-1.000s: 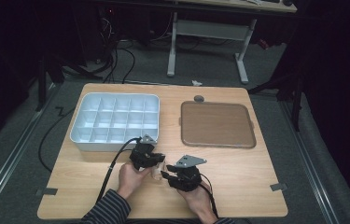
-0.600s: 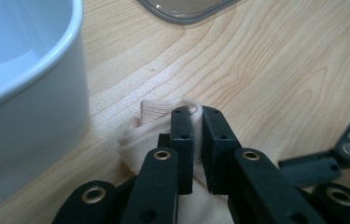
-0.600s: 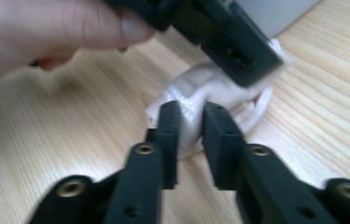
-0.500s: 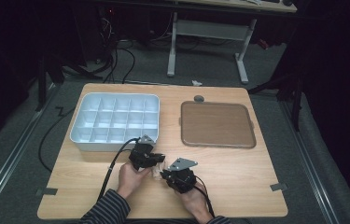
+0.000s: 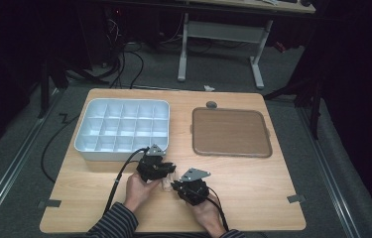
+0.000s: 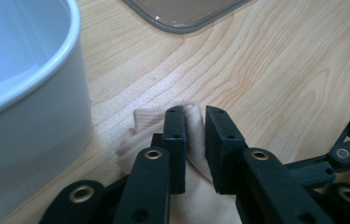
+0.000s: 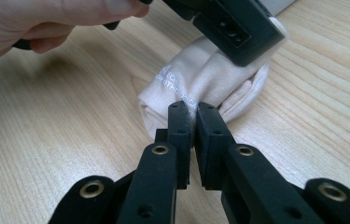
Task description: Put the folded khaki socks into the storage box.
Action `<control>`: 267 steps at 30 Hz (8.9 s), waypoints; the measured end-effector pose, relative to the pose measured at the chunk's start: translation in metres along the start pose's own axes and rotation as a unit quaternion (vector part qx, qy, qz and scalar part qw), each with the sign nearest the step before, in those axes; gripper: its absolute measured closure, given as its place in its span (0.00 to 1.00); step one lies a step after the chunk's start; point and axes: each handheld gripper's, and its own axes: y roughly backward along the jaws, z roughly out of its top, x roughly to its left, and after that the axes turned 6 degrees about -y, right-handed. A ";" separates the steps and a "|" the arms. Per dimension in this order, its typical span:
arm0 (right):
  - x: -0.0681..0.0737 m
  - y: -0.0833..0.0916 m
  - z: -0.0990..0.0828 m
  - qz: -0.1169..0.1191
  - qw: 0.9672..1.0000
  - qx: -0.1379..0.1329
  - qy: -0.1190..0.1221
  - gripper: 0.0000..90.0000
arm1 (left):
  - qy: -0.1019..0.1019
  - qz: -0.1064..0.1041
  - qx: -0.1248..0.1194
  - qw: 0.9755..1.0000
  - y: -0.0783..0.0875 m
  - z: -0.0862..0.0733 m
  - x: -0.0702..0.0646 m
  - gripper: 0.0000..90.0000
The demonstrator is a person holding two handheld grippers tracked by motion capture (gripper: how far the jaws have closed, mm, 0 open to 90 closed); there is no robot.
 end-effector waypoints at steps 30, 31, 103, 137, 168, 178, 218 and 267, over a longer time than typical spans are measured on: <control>-0.001 -0.002 0.001 -0.007 1.000 0.002 -0.004 0.94 | 0.071 0.046 -0.003 0.996 0.035 -0.032 -0.014 0.48; -0.001 -0.002 0.001 -0.005 1.000 -0.001 -0.003 0.94 | 0.068 0.047 -0.001 0.997 0.034 -0.033 -0.015 0.48; -0.030 0.037 -0.009 -0.080 0.995 -0.053 -0.036 0.68 | 0.099 0.038 0.033 0.994 0.001 -0.015 0.007 0.49; -0.100 0.053 -0.036 -0.181 0.978 -0.015 -0.106 0.45 | 0.045 0.007 0.024 0.999 0.015 -0.012 -0.010 0.81; -0.099 0.052 -0.036 -0.173 0.980 -0.012 -0.101 0.42 | 0.058 0.010 -0.006 0.998 0.064 0.003 0.004 0.81; -0.099 0.052 -0.036 -0.171 0.980 -0.011 -0.101 0.41 | 0.062 0.008 -0.005 0.998 0.070 0.009 0.016 0.81; -0.099 0.051 -0.035 -0.171 0.980 -0.011 -0.101 0.40 | 0.088 0.063 -0.031 0.994 0.112 0.028 0.072 0.81; -0.098 0.051 -0.035 -0.168 0.981 -0.010 -0.094 0.40 | 0.144 0.079 0.009 0.986 0.117 0.007 0.126 0.81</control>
